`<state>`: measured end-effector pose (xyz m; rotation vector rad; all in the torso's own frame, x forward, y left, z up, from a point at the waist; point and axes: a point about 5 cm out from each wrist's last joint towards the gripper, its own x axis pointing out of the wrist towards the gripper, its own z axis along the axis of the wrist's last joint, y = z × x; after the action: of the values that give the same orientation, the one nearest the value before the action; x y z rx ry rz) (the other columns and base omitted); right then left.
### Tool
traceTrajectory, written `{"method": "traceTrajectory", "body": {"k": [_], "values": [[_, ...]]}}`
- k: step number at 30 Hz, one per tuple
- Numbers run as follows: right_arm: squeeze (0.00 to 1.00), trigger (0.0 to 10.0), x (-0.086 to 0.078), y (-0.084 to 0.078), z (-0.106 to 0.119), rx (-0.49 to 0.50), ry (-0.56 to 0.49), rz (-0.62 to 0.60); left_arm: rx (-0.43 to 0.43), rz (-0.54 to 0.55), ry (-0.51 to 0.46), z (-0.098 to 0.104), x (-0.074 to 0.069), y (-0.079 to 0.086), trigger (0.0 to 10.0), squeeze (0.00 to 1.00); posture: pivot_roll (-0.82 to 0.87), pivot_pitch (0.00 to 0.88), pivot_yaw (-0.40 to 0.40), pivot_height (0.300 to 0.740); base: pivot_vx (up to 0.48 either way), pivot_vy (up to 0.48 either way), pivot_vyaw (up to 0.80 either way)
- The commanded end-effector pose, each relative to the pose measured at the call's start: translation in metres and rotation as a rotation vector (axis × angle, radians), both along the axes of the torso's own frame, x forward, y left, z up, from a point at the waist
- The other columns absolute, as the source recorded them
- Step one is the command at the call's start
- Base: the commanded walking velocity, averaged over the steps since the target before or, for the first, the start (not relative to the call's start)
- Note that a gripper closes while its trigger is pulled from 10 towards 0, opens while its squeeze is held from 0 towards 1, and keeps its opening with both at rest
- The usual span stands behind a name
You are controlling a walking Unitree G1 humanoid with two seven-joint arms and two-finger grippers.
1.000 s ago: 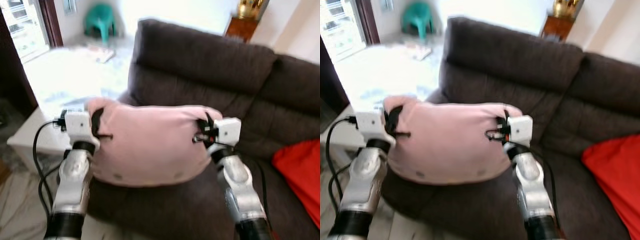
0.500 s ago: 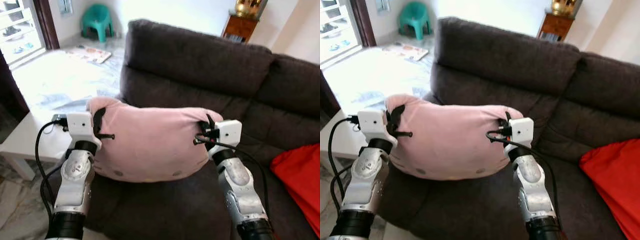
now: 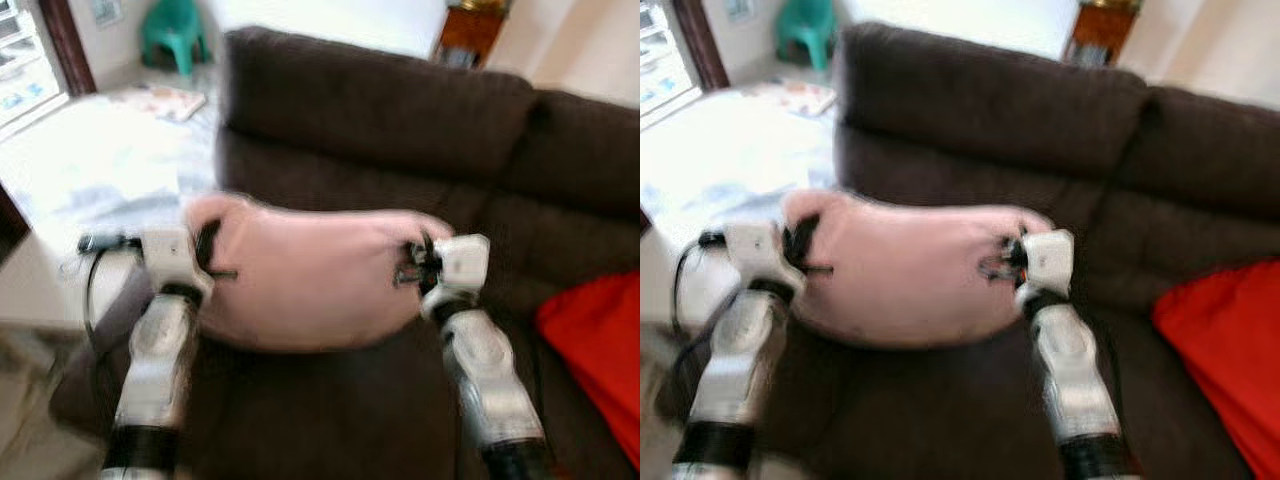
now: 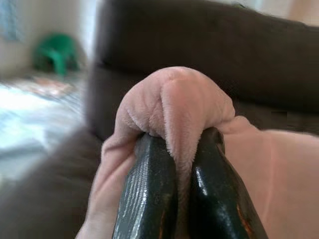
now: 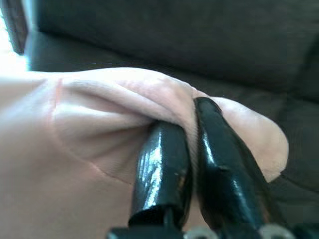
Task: Move the pillow to the sofa from floor
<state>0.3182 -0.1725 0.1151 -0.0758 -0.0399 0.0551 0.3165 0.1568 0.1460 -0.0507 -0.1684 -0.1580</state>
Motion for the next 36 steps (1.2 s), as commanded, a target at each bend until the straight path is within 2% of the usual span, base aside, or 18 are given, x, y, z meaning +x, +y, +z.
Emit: {"method": "traceTrajectory", "body": {"k": [1,8,11,12,15,19,24,29,30,36], "values": [[0.0,10.0,0.013,-0.001,0.023,-0.025,-0.068,-0.037,-0.011,0.016,0.004,0.001,-0.001,0.008,10.0,0.0,0.12,0.0,-0.146,0.74,0.0,0.0,0.0],[0.0,10.0,0.031,-0.004,0.025,-0.094,0.008,-0.077,-0.068,-0.032,0.034,0.001,-0.001,0.003,10.0,0.0,0.12,0.0,-0.15,0.74,0.0,0.0,0.0],[0.0,10.0,0.042,0.002,0.031,-0.107,0.026,-0.048,-0.1,-0.089,0.048,0.005,-0.001,-0.002,10.0,0.0,0.12,0.0,-0.155,0.74,0.0,0.0,0.0],[0.0,10.0,0.048,0.007,0.029,-0.14,0.077,-0.025,-0.115,-0.124,0.064,0.005,-0.001,-0.004,10.0,0.0,0.12,0.0,-0.156,0.74,0.0,0.0,0.0],[0.0,10.0,0.055,0.014,0.027,-0.186,0.121,0.001,-0.131,-0.175,0.097,0.003,-0.003,-0.009,10.0,0.0,0.13,0.0,-0.164,0.74,0.0,0.0,0.0],[0.0,10.0,0.062,0.019,0.024,-0.206,0.176,-0.012,-0.143,-0.297,0.166,-0.007,-0.013,-0.023,10.0,0.0,0.14,0.0,-0.176,0.74,0.0,0.0,0.0],[0.0,10.0,0.072,0.024,0.031,-0.224,0.181,0.015,-0.146,-0.368,0.208,-0.011,-0.021,-0.035,10.0,0.0,0.15,0.0,-0.187,0.74,0.0,0.0,0.0],[0.0,10.0,0.082,0.044,0.05,-0.222,0.127,0.11,-0.165,-0.407,0.216,-0.008,-0.024,-0.04,10.0,0.0,0.15,0.0,-0.197,0.74,0.0,0.0,0.0],[0.0,10.0,0.086,0.061,0.064,-0.21,0.088,0.175,-0.167,-0.412,0.214,-0.006,-0.025,-0.04,10.0,0.0,0.16,0.0,-0.2,0.74,0.0,0.0,0.0],[0.0,10.0,0.09,0.101,0.09,-0.211,0.039,0.274,-0.178,-0.438,0.204,0.002,-0.028,-0.041,10.0,0.0,0.17,0.0,-0.211,0.74,0.0,0.0,0.0]]}}
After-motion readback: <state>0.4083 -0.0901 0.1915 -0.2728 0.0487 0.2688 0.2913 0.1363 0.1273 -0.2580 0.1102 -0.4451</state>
